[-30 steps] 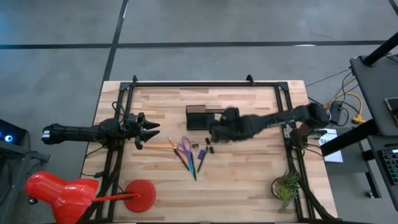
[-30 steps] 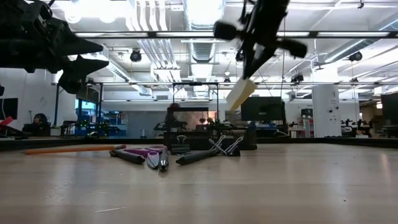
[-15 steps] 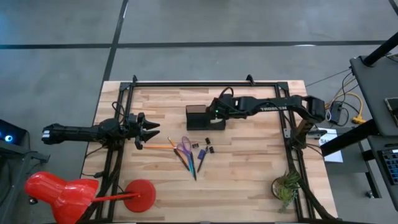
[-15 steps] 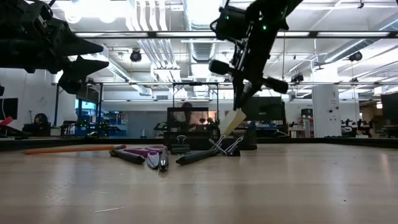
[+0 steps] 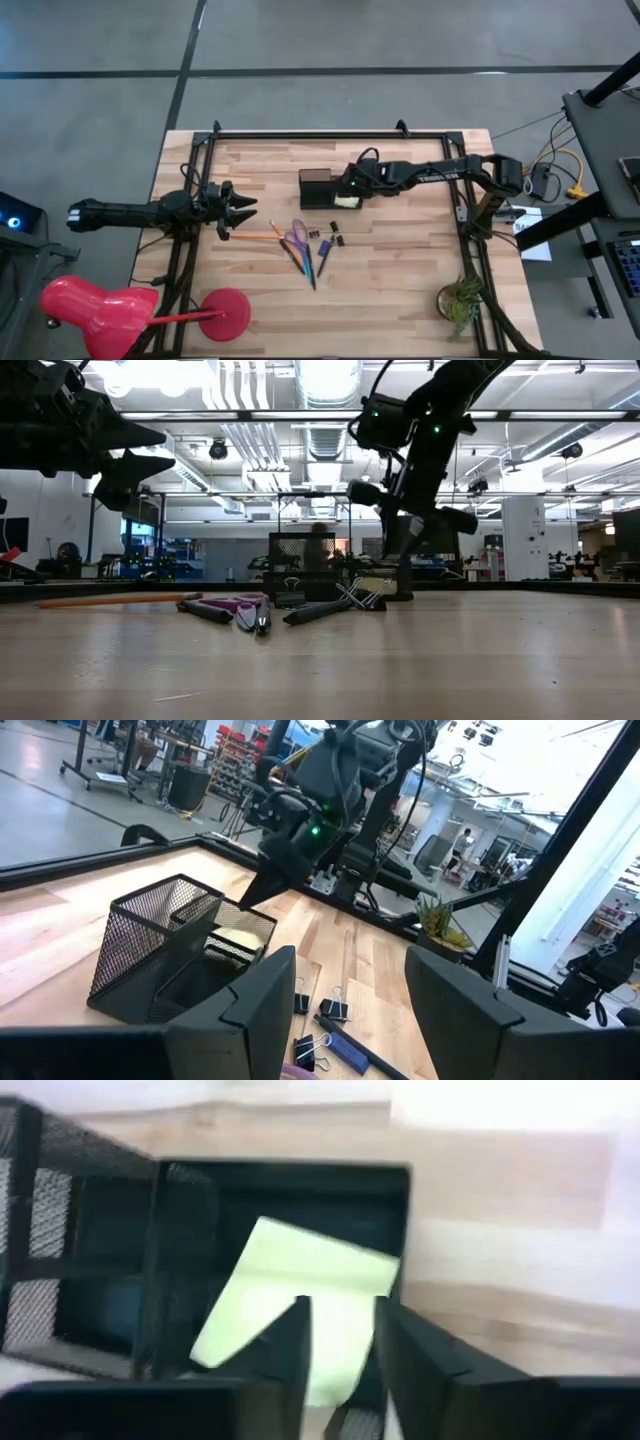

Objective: Pick and place office supplies into organizer
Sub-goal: Put the yellow sticky note into the black desk organizer, then put the bottom black binder clip into the black desk organizer

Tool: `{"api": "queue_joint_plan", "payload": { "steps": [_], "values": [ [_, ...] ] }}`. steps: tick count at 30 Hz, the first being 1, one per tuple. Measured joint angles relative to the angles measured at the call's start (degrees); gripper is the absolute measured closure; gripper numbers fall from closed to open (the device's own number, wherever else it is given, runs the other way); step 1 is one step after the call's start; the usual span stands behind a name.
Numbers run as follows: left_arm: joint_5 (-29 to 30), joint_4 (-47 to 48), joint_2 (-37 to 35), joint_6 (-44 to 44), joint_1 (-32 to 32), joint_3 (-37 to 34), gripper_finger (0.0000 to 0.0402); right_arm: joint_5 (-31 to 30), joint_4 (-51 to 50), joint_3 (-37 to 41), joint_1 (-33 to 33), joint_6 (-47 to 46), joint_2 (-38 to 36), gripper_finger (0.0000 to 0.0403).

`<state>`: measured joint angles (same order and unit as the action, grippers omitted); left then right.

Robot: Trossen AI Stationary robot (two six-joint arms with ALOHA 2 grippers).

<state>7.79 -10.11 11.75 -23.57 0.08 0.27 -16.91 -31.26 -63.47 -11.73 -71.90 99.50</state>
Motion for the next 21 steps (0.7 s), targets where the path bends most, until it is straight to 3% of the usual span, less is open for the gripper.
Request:
{"api": "queue_joint_plan", "payload": {
  "steps": [2, 5, 8, 11, 16, 21],
  "values": [
    [0.0, 0.0, 0.0, 0.0, 0.0, 0.0, 0.0226, -3.8, 0.1, -0.2, 1.4, 2.0, -0.3, 0.0258],
    [0.0, 0.0, 0.0, 0.0, 0.0, 0.0, 0.0226, -5.7, 0.4, -3.2, 4.6, 14.2, -1.1, 0.0218],
    [0.0, 0.0, 0.1, 0.0, 0.0, 0.0, 0.0226, 3.6, -0.3, -5.6, 7.5, 22.4, -1.8, 0.0199],
    [0.0, 0.0, 0.2, 0.0, 0.0, 0.0, 0.0226, 14.1, -2.6, -3.6, 9.7, 17.4, -0.7, 0.0197],
    [0.0, 0.0, 0.1, 0.0, 0.0, 0.0, 0.0226, 17.9, 5.7, 2.1, 12.8, 6.2, -0.1, 0.0197],
    [0.0, 0.0, 0.2, 0.0, 0.0, 0.0, 0.0226, 18.3, 6.8, 4.6, 13.3, 1.9, 0.0, 0.0197]
  ]
}}
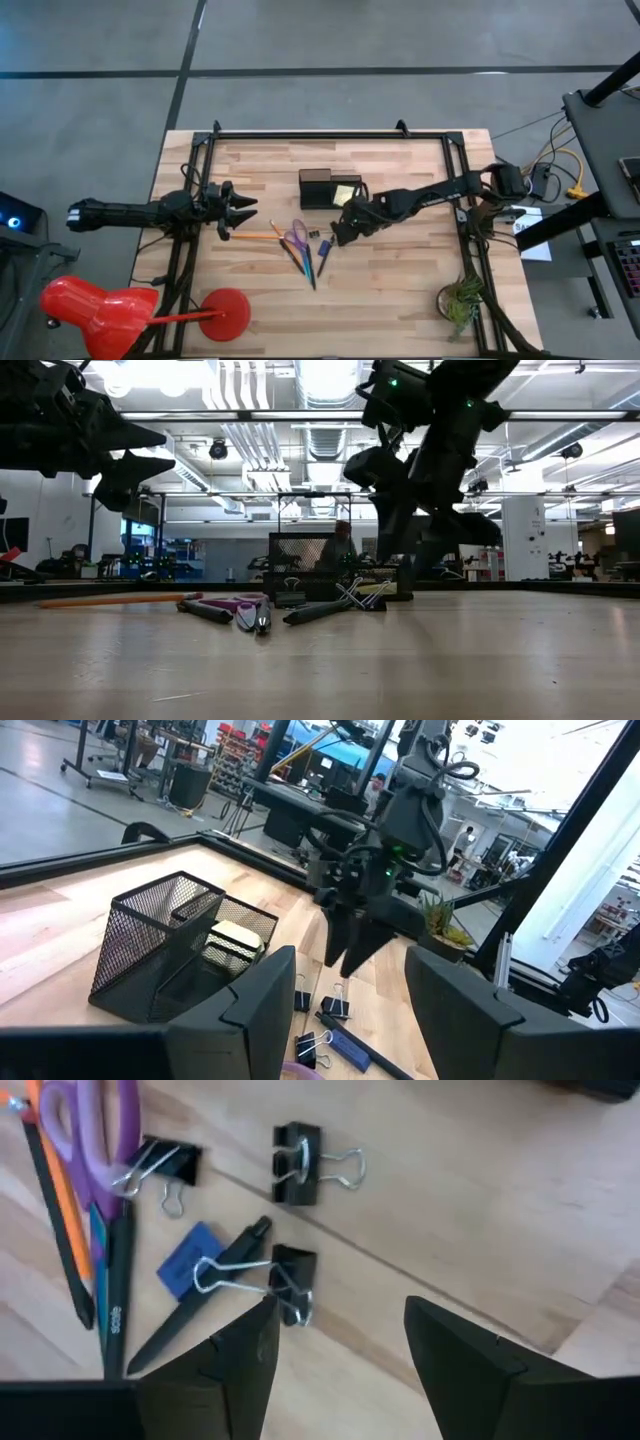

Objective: Pick and place office supplies into organizer
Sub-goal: Put the bottom black binder clip into the black desk organizer

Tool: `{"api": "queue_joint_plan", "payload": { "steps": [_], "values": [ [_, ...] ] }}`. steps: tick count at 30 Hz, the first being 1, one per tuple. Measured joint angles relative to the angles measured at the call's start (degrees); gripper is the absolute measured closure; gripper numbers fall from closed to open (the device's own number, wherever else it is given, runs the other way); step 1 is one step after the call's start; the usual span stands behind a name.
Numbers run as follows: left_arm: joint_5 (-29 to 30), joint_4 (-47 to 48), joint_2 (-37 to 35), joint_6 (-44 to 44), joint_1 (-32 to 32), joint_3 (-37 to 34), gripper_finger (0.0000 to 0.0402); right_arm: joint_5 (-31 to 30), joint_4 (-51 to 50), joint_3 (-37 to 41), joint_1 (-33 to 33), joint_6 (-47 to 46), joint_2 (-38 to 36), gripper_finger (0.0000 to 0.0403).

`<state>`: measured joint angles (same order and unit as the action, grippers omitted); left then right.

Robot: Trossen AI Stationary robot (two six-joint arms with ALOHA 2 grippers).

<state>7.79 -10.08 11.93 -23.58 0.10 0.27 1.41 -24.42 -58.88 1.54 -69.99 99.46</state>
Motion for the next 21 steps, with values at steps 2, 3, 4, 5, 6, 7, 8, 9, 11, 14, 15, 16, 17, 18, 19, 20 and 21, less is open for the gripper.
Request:
{"api": "queue_joint_plan", "payload": {
  "steps": [2, 3, 4, 5, 6, 7, 8, 9, 11, 14, 15, 16, 17, 18, 19, 20, 21],
  "values": [
    [0.0, -0.1, -0.1, 0.0, 0.0, 0.0, 0.0226, 0.0, 0.4, 0.6, 0.0, -0.3, 0.0, 0.0197],
    [0.0, -0.1, -0.1, 0.0, 0.0, 0.0, 0.0226, 0.0, 1.4, 1.0, 0.0, -0.3, 0.0, 0.0197],
    [0.0, -0.1, -0.1, 0.0, 0.0, 0.0, 0.0226, 0.0, 2.9, 1.3, 0.0, -0.3, 0.0, 0.0197],
    [0.0, -0.1, 0.0, 0.0, 0.0, 0.0, 0.0226, 0.1, 4.6, 1.5, 0.0, -0.4, 0.0, 0.0197],
    [0.0, -0.1, 0.0, 0.0, 0.0, 0.0, 0.0226, 0.1, 6.2, 1.6, 0.0, -0.7, 0.0, 0.0197],
    [0.0, -0.1, 0.1, 0.0, 0.0, 0.0, 0.0226, 0.1, 7.0, 1.6, 0.0, -1.1, 0.3, 0.0197],
    [0.0, 0.0, 0.0, 0.0, 0.0, 0.0, 0.0226, 0.1, 7.2, 1.7, 0.0, -1.6, 0.7, 0.0197],
    [0.0, -0.1, 0.0, 0.0, 0.0, 0.0, 0.0226, 0.1, 7.3, 1.7, 0.0, -1.9, 1.4, 0.0197],
    [0.0, 0.0, 0.0, 0.0, 0.0, 0.0, 0.0226, 0.3, 7.1, 1.6, 0.2, -2.0, 2.9, 0.0197],
    [0.0, -0.1, 0.0, 0.0, 0.0, 0.0, 0.0226, 0.7, 7.3, 0.2, 0.4, -1.8, 4.8, 0.0197],
    [0.0, 0.0, 0.0, 0.0, 0.0, 0.0, 0.0226, 0.8, 7.5, -0.2, 0.5, -1.6, 5.2, 0.0197],
    [0.0, 0.0, 0.0, 0.0, 0.0, 0.0, 0.0226, 0.7, 7.4, -0.7, 0.5, -1.3, 5.7, 0.0197],
    [0.0, 0.0, 0.0, 0.0, 0.0, 0.0, 0.0226, 0.7, 7.3, -1.2, 0.5, -0.8, 6.0, 0.0197],
    [0.0, -0.1, 0.0, 0.0, 0.0, 0.0, 0.0226, 0.7, 7.2, -1.7, 0.5, -0.3, 6.4, 0.0198],
    [0.0, 0.0, 0.0, 0.0, 0.0, 0.0, 0.0226, 0.9, 7.2, -2.2, 0.5, 0.3, 6.5, 0.02],
    [0.0, 0.0, -0.1, 0.0, 0.0, 0.0, 0.0226, 1.3, 7.0, -2.6, 0.5, 1.0, 6.5, 0.0203],
    [0.0, -0.1, -0.1, 0.0, 0.0, 0.0, 0.0226, 1.5, 6.6, -2.7, 0.5, 1.3, 6.5, 0.0207]
  ]
}}
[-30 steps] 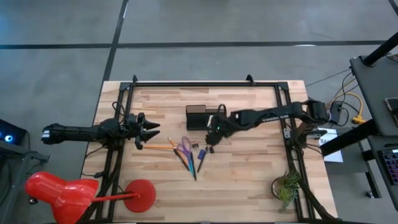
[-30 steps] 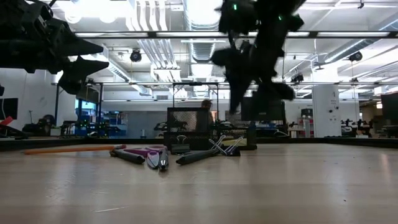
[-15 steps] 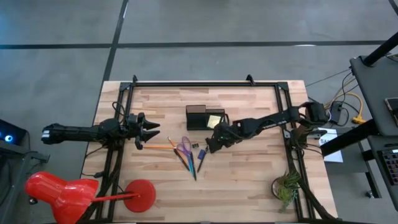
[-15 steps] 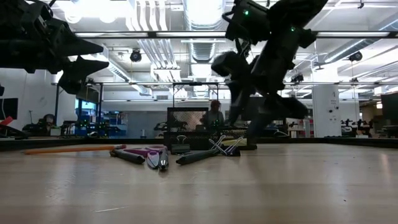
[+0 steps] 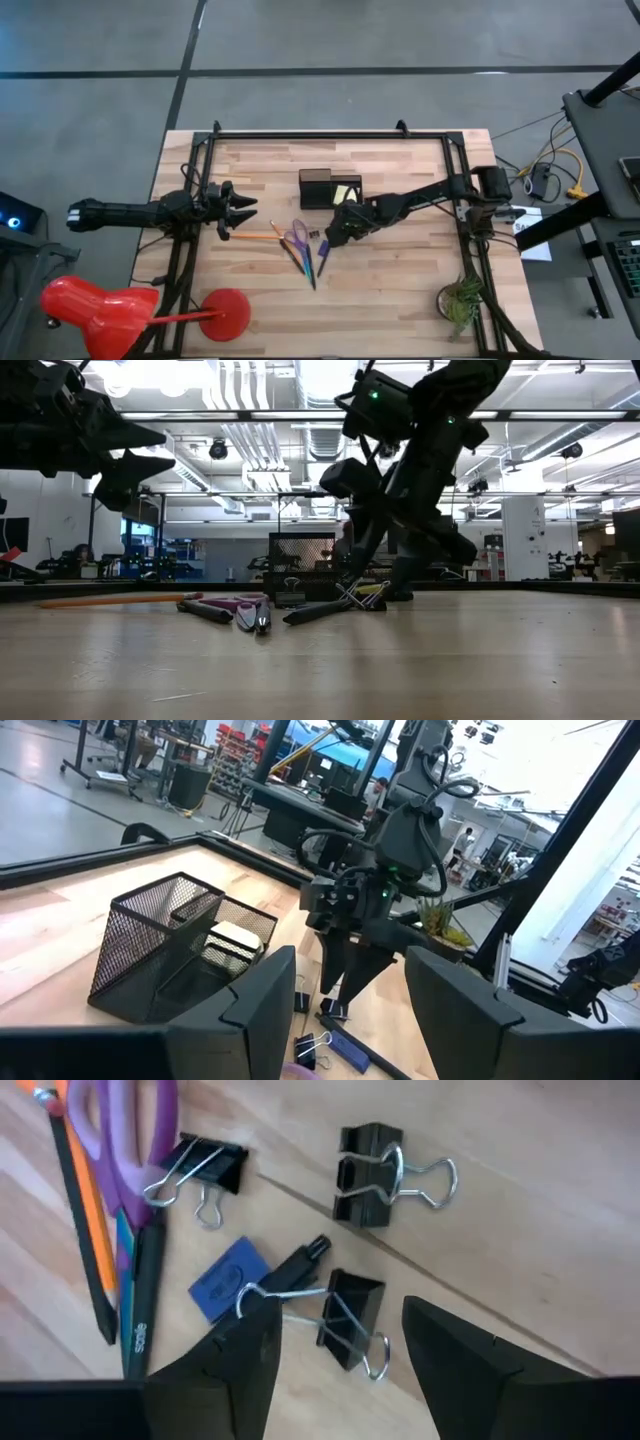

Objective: Pick and place office supplies into organizer
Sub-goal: Put the bottom black binder clip into the black desk organizer

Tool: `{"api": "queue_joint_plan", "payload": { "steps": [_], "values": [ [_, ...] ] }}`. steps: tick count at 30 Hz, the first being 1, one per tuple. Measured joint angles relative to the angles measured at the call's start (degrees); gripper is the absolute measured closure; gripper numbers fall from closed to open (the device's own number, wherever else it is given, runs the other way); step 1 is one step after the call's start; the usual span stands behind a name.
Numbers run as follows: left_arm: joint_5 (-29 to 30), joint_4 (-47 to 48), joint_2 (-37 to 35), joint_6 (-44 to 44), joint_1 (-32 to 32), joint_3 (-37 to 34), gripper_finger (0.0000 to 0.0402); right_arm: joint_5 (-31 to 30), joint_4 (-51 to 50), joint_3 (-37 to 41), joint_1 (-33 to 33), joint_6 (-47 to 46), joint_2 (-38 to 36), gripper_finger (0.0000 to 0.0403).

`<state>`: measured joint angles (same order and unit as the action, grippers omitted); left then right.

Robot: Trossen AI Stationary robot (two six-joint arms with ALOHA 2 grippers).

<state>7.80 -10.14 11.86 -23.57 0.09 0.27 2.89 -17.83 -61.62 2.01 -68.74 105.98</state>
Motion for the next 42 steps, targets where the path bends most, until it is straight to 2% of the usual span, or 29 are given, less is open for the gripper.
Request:
{"api": "queue_joint_plan", "payload": {
  "steps": [7, 27, 42],
  "values": [
    [0.0, 0.1, 0.1, 0.0, 0.0, 0.0, 0.0226, 0.5, -3.2, 0.0, 0.3, -0.2, -0.1, 0.0237],
    [0.0, 0.0, 0.1, 0.0, 0.0, 0.0, 0.0226, 1.0, -3.2, 0.0, 1.4, -0.5, -0.1, 0.0246],
    [0.0, 0.0, 0.1, 0.0, 0.0, 0.0, 0.0226, 1.4, -2.2, -0.1, 1.6, 2.5, -0.2, 0.0389]
  ]
}}
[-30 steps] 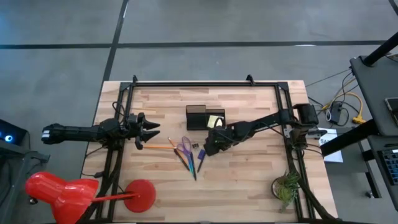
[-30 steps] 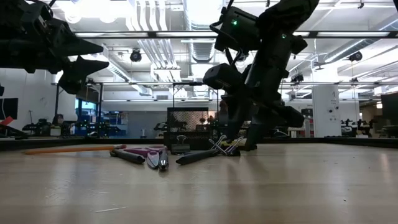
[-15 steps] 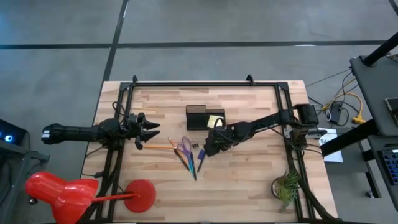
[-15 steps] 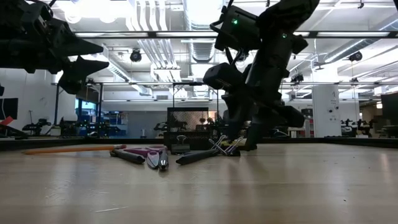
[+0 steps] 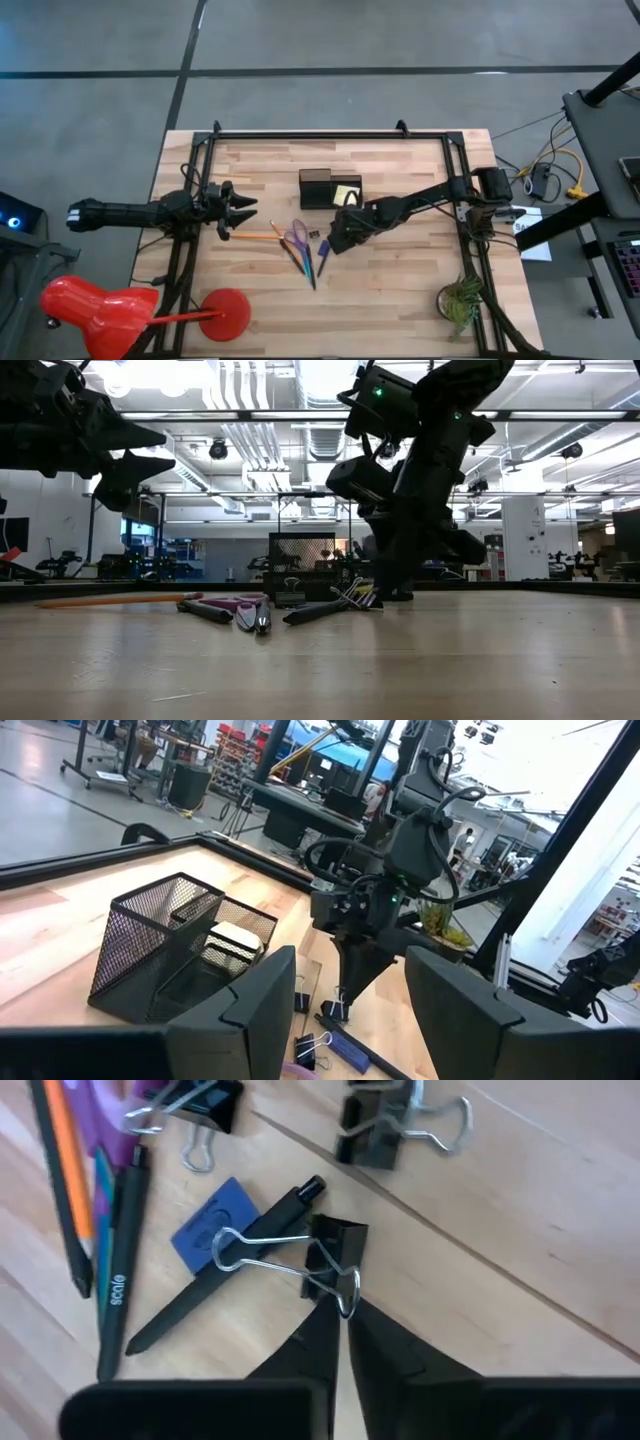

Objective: Pick and place office supplies into organizer
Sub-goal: Put the bottom black binder clip into the black desk organizer

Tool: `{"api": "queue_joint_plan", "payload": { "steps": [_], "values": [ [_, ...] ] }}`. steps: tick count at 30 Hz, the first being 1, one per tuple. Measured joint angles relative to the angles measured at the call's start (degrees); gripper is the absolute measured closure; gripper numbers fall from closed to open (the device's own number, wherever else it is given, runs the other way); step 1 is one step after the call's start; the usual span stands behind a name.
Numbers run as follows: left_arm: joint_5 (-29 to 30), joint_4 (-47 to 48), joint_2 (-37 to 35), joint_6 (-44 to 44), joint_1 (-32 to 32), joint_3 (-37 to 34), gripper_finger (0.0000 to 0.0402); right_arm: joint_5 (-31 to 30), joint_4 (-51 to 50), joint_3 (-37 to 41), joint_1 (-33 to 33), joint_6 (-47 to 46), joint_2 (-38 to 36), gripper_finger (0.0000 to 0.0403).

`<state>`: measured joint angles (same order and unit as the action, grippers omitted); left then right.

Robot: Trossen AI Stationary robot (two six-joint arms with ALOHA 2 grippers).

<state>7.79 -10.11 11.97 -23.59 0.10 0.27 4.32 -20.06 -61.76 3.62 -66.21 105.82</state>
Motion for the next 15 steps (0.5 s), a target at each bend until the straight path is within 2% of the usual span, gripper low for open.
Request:
{"api": "queue_joint_plan", "payload": {
  "steps": [7, 11, 15],
  "values": [
    [0.0, 0.0, 0.0, 0.0, 0.0, 0.0, 0.0226, -3.1, -1.9, -6.5, 0.1, 5.2, -0.7, 0.0395],
    [0.0, 0.0, -0.1, 0.0, 0.0, 0.0, 0.0226, -5.7, -8.7, -12.2, -0.2, 8.8, -0.7, 0.0395],
    [0.0, 0.0, -0.1, 0.0, 0.0, 0.0, 0.0226, -12.4, -14.6, -17.3, -0.8, 9.9, -0.7, 0.0395]
  ]
}}
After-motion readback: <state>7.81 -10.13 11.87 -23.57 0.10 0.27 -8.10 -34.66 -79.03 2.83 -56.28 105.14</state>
